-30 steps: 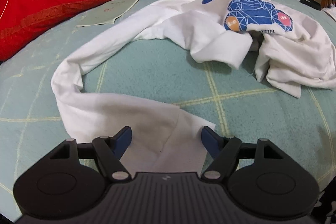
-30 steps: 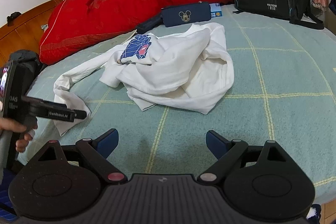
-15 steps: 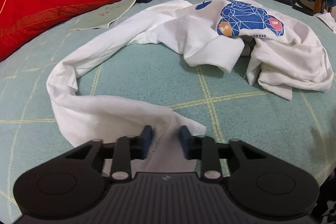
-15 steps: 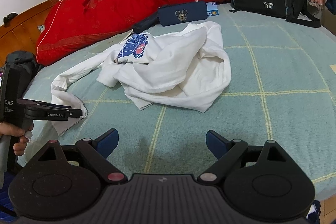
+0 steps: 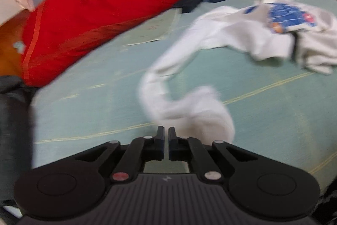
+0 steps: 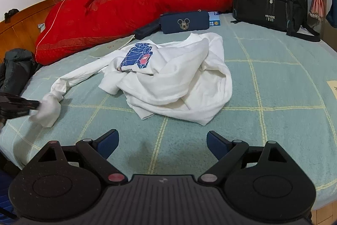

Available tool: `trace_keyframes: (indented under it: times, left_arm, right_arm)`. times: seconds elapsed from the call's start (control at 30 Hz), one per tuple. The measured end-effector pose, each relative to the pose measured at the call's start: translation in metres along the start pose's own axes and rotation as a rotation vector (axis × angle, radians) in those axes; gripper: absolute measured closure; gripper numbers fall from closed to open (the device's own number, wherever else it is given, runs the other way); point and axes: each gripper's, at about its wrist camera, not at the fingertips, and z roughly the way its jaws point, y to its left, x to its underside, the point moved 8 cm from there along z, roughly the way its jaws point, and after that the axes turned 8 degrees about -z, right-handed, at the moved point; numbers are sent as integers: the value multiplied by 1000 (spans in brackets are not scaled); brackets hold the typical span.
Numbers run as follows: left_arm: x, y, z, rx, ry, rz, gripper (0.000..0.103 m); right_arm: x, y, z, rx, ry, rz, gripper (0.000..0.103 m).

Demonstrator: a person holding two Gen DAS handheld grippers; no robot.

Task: Fold clothes
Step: 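Pull the sleeve outward with the left gripper to straighten it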

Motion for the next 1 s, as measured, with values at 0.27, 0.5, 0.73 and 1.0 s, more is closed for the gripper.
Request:
trace_keyframes:
  times: [0.27,0.5,0.73,1.0]
  left_arm:
    - [-2,56,-20,46,-12,-128,97]
    - [11,-21,-25,340,-4,-71,47]
    - [28,-84,4,298,15,91,46]
    - [31,-92,-14,334,-1,90,40]
  right_arm:
    - [-4,15,8,-31,12,-16,10]
    - [-3,30,12,-50,26,-42,10]
    - [2,26,6,-46,24,-28,10]
    - [6,17,4,-59,17,-5,10]
